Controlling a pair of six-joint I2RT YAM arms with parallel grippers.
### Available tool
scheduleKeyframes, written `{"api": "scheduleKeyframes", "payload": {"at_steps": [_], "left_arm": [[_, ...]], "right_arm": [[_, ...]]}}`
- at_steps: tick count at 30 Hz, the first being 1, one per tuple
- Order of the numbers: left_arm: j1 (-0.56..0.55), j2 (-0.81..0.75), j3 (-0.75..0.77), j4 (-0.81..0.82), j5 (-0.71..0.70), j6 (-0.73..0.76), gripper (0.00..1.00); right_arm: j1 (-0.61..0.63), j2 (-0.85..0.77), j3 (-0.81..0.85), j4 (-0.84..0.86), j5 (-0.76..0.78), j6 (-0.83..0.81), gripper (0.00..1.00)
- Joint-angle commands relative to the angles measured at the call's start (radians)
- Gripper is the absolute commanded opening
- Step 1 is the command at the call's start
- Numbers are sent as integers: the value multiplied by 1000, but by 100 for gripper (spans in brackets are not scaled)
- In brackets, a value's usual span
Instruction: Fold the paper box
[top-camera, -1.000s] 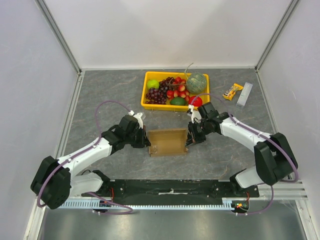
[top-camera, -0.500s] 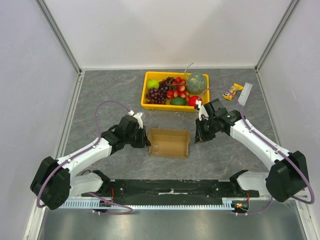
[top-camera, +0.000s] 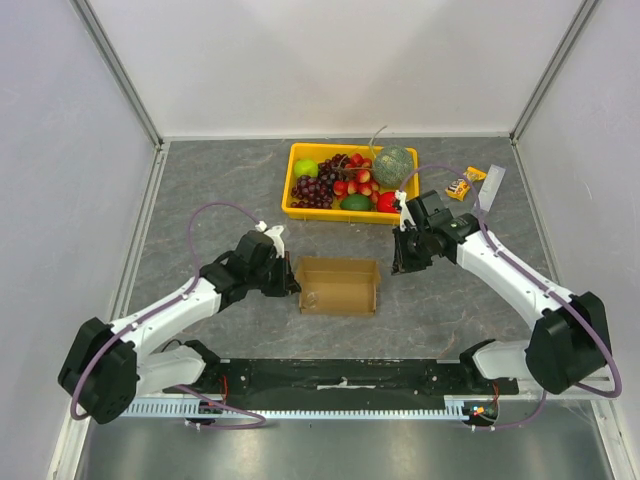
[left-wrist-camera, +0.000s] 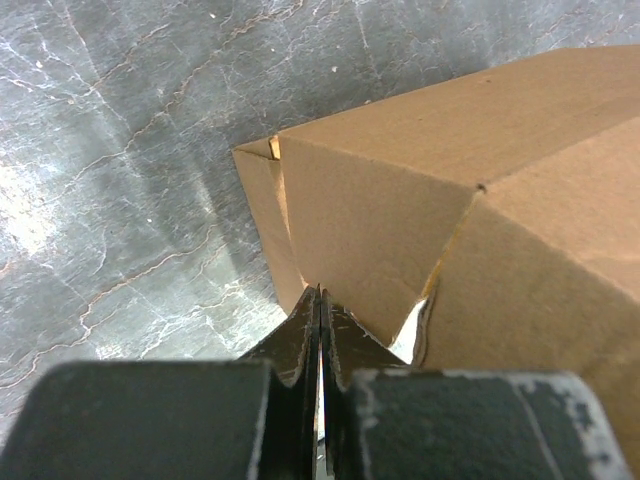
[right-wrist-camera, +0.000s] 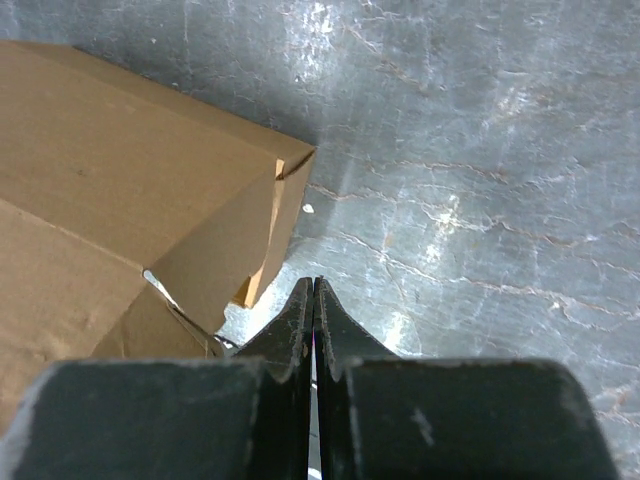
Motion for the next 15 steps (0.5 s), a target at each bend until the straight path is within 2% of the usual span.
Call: {"api": "scheduleKeyframes", "payload": {"at_steps": [1,8,15], "left_arm": [[-6,-55,-3,-9,40,51,2],[-5,-104,-23,-19,135,67,2],[-5,-161,-58,-48,106,50,2]], "right_arm": [[-2,22,-16,87,-48,17,2],[-2,44,-38,121,-72,9,3],[-4,65,-42,167,-77,17,2]]}}
